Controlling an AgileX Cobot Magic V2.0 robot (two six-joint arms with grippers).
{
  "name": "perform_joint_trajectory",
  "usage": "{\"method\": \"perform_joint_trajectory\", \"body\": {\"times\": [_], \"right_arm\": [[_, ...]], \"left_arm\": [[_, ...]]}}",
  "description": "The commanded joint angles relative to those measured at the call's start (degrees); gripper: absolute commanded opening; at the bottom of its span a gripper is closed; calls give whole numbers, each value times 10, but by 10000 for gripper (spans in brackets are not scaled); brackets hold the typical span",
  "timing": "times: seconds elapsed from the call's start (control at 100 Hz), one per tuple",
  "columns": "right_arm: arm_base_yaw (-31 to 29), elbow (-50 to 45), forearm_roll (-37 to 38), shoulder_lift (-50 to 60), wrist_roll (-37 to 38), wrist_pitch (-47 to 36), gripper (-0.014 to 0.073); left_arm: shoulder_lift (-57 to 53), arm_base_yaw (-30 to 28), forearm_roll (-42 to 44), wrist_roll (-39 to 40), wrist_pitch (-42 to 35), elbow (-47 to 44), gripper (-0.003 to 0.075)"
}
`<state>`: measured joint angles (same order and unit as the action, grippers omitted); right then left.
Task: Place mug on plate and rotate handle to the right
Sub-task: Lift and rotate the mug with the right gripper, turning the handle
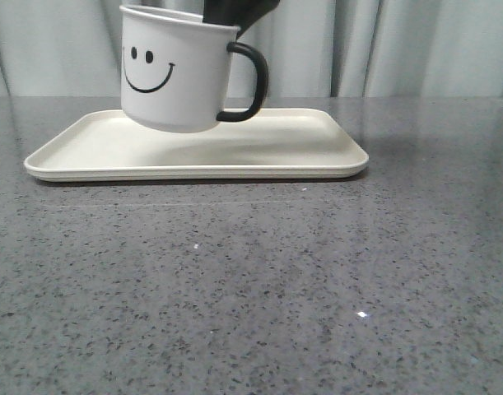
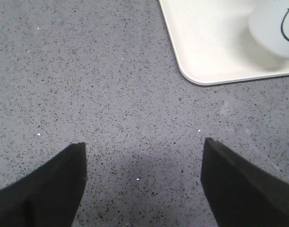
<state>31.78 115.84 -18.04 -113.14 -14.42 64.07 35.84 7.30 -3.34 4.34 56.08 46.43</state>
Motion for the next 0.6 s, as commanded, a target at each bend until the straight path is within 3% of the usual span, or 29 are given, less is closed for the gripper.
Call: {"method": "perform_joint_trajectory", "body": {"times": [0.0,0.27,0.59], "right_arm": [[0,46,-5,33,-58,18,-57],[0,138,25,-10,-163,124,-58],[0,160,26,-52,-193,124,-60]], "left_arm": [[1,-2,-7,5,-34,14,491],[1,-2,-7,5,-34,14,491],[1,-2,-7,5,-34,14,491]]}}
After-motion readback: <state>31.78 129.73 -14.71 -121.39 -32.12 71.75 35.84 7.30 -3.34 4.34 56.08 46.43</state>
